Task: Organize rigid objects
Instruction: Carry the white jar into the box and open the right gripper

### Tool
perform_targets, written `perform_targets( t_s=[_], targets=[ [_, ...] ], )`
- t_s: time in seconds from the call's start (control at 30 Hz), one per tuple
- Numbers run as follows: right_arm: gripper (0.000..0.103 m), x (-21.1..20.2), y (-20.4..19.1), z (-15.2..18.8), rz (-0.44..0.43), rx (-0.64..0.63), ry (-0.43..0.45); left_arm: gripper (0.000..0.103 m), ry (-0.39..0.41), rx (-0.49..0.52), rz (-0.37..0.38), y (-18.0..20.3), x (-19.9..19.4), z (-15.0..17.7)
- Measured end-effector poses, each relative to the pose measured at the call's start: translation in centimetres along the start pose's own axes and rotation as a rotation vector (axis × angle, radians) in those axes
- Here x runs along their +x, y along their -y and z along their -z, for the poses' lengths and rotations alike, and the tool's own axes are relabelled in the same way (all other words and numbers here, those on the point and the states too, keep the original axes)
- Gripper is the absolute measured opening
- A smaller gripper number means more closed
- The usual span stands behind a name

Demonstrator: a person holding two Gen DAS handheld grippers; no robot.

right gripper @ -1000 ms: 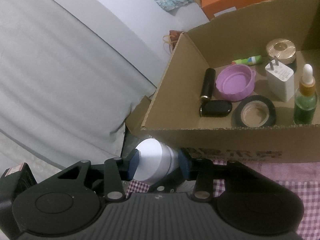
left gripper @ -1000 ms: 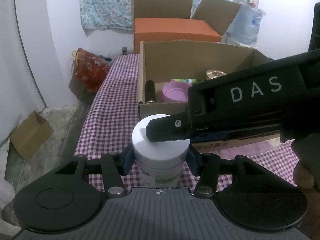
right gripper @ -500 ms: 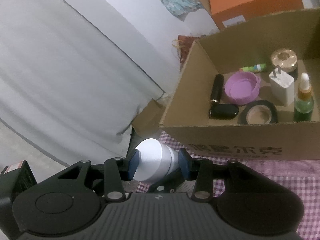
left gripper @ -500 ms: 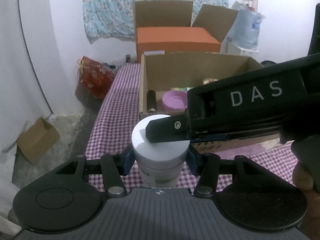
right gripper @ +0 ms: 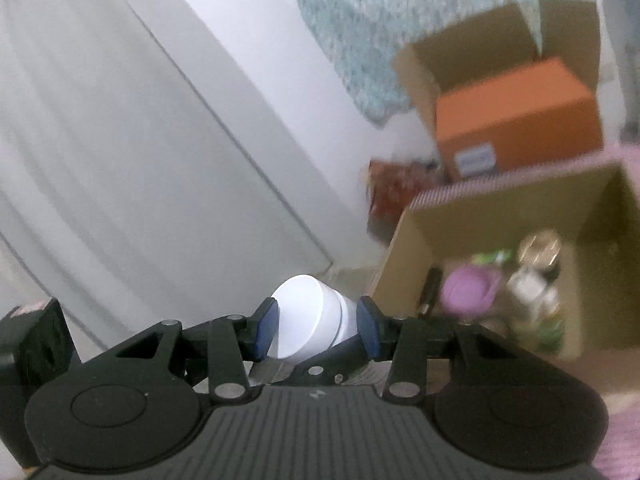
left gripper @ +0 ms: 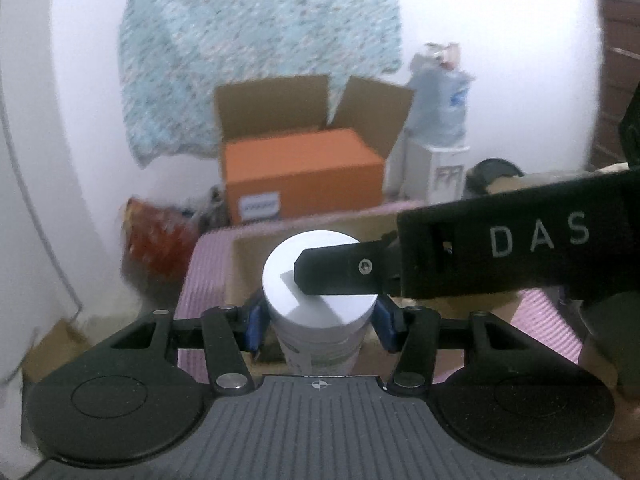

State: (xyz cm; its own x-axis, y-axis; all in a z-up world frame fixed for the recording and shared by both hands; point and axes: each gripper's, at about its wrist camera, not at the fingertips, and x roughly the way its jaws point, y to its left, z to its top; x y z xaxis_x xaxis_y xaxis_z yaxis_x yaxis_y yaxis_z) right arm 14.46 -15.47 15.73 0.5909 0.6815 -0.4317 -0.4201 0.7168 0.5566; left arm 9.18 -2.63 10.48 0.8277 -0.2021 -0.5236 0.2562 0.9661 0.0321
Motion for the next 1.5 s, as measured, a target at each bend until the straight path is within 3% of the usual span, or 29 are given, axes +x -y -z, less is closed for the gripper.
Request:
perform_targets(
  t_s=[0.17,0.33,0.5,0.77,0.93,1.23,1.5],
  targets=[
    [0.047,-2.5,1.9,-3.4,0.070,-0.017,0.069,0.053,0.015,0.021,0.094,2.5,3.0,-3.5],
    [0.047,-3.3,5.8,-6.0,0.134,0.013,0.091,0.053,-0.018,0.042,0.156,5.2,7.3,-5.4],
    [0.047,-2.0,11.2,-7.1,0.170,0.084,0.065,0.053,-0.097,0.077,0.171,7.4,12.0,-5.4],
    [0.047,1.2,18.2,-5.9,0.196,0.173,-0.033,0.053,-0.257,0.088,0.185,8.5,18.0,-3.2],
    [0.047,2.6,20.3,-5.0,0.215,0.189,-0.080,0.053,-0.308,0.093,0.187,8.8,19.6,-2.2],
    [0.047,3.5,21.0,-4.7,0.246,0.175,-0.100,0.056,-0.317,0.131,0.194,9.7,20.6,-2.1],
    [0.051,1.4,20.5,-4.7,0.261,0.174,-0.057,0.078,-0.276,0.152,0.191,9.9,18.7,-2.4]
  ],
)
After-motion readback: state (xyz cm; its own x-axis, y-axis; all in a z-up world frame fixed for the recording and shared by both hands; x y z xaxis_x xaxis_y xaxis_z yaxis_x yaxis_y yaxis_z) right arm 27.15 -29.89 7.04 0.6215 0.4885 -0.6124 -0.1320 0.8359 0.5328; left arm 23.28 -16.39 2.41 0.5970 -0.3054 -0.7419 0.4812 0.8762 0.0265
